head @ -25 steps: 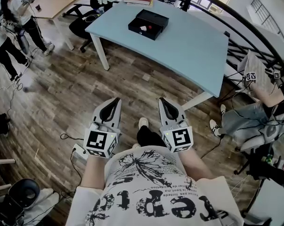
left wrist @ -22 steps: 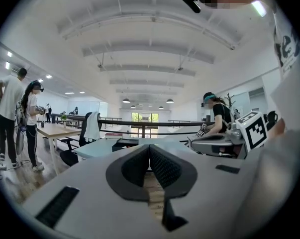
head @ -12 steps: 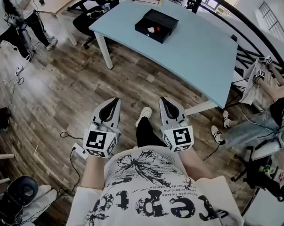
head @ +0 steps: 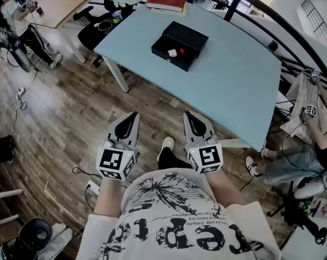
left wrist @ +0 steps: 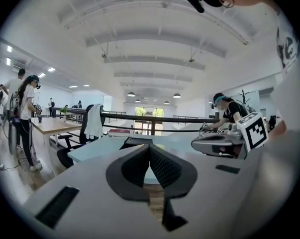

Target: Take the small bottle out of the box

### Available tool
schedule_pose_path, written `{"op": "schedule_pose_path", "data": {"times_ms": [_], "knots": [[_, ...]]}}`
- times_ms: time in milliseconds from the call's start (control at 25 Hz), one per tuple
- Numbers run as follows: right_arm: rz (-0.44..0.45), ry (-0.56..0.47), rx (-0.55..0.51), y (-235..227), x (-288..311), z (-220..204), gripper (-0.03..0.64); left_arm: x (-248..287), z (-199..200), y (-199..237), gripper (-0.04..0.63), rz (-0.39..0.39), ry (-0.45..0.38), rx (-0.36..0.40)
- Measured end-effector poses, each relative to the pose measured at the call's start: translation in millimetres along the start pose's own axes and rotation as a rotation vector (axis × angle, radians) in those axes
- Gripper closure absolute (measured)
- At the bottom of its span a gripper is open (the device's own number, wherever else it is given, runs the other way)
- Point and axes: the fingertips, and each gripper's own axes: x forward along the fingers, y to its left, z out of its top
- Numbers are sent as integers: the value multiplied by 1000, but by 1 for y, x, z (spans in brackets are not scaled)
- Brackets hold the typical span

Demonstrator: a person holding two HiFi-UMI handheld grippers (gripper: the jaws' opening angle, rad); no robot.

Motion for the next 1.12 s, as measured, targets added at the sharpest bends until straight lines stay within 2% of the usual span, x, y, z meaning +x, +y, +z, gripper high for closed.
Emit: {"op": "schedule_pose_path", "data": {"times_ms": [400,520,640,960,1120], "knots": [[-64,1,14,-122,99,16,607,165,44,28,575,-64,-2,35],[-69,6,12,-142,113,20,607,199,44,35,575,-57,19,20],[-81,24,19,-159,122,16,607,233,37,36,575,-84,53,10],[-236,41,49,-213,154,19,607,325,36,47,574,-205,142,41],[-347,51,89,-243,176,24,607,371,34,56,574,-304,210,81]]}}
